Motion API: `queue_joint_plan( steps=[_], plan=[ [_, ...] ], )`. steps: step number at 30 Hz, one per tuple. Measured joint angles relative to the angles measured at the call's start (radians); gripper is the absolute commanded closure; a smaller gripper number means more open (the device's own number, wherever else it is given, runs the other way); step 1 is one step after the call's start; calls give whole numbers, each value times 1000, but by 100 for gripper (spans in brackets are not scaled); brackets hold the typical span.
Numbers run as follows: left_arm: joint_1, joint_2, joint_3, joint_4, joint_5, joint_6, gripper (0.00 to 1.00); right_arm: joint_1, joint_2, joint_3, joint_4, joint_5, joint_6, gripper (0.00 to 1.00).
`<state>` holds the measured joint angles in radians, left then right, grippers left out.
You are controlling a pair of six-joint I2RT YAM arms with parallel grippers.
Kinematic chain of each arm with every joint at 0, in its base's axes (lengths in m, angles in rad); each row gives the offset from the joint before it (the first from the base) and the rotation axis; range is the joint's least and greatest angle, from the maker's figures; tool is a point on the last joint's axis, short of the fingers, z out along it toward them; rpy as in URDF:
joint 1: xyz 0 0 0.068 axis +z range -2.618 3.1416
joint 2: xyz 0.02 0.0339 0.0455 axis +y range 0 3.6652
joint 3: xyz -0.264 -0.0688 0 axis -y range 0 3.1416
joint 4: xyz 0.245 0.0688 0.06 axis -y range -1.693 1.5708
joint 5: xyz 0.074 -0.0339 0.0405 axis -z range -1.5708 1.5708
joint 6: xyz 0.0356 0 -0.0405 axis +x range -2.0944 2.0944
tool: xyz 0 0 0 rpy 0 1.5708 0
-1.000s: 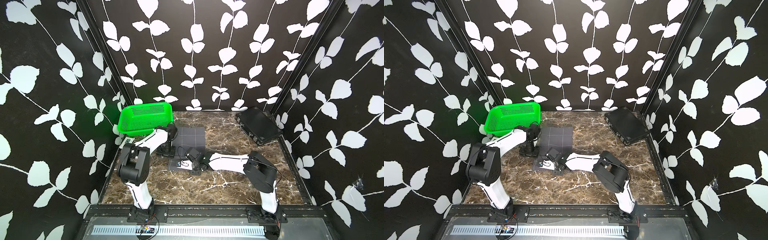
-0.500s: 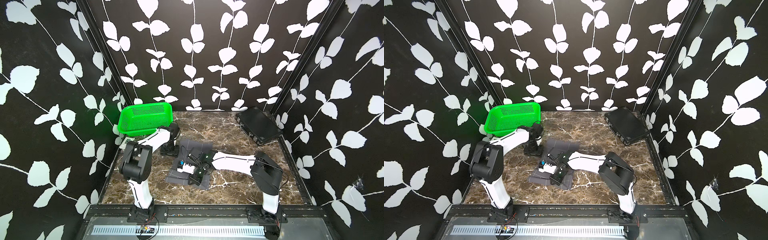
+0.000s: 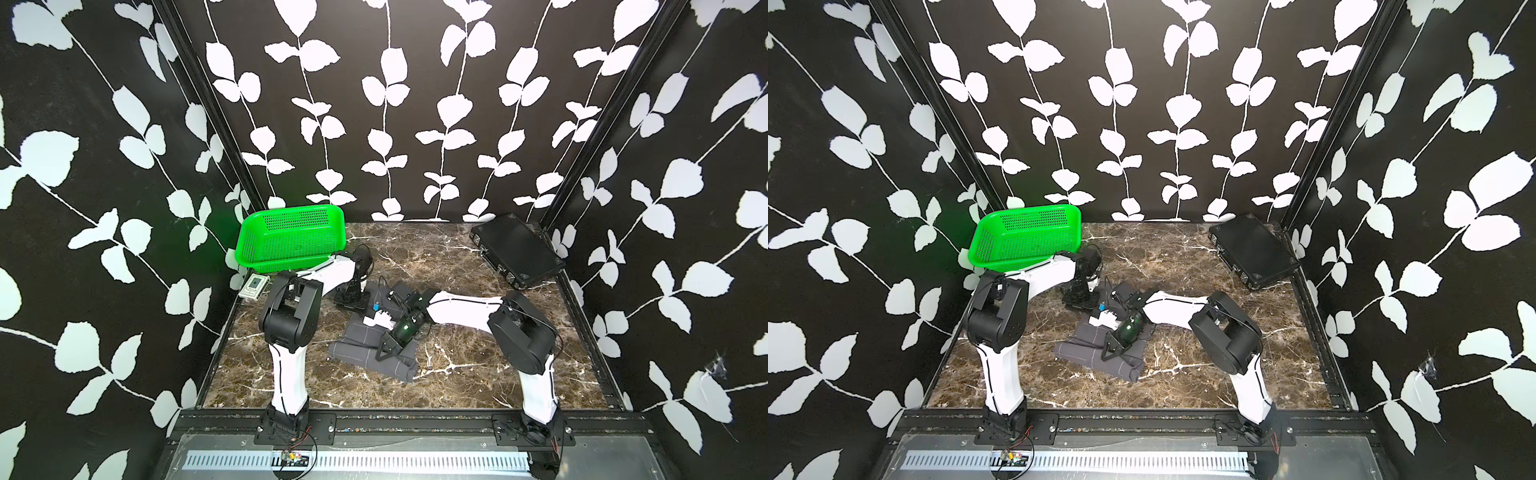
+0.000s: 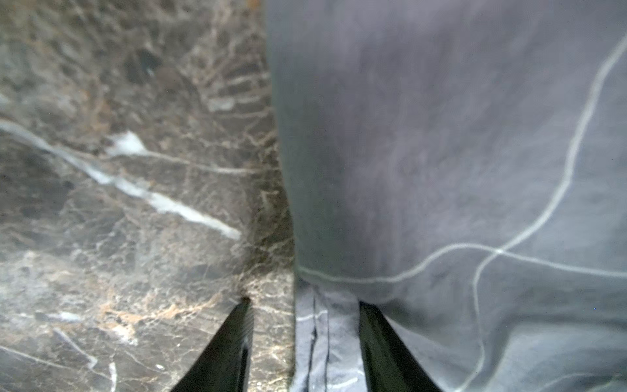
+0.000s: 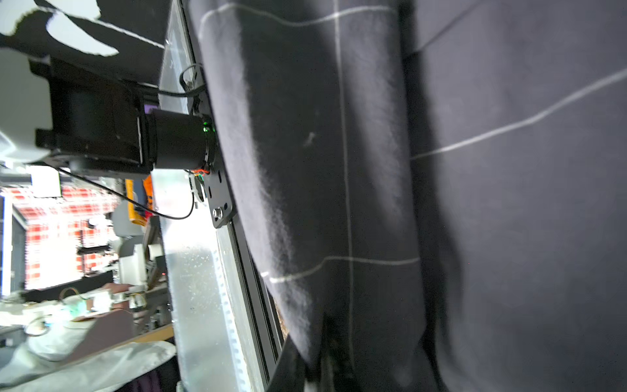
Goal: Roll up the pillowcase
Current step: Roll the pillowcase at the center of the board.
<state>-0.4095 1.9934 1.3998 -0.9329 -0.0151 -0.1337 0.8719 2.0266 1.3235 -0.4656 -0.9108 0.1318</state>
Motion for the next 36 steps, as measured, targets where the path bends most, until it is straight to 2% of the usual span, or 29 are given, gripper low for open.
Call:
queue_joint_plan(
  steps=[13,19,23,26,31,36],
  plan=[
    [0,0,77,-40,-6,22,48,-123,73,27,79,-55,21,75],
    [0,-13,121,-69,-26,21,41,-165,92,35,89,-34,10,73],
    [0,-76,126,-97,-50,5,38,-176,99,45,91,-7,-7,74],
    [0,-181,78,-96,-54,-25,37,-182,99,45,92,5,-10,74],
    [0,-440,-130,-98,-32,-101,38,-192,99,45,96,25,-13,72],
    [-9,-554,-306,-99,14,-169,38,-209,92,45,99,60,-21,68]
  ],
)
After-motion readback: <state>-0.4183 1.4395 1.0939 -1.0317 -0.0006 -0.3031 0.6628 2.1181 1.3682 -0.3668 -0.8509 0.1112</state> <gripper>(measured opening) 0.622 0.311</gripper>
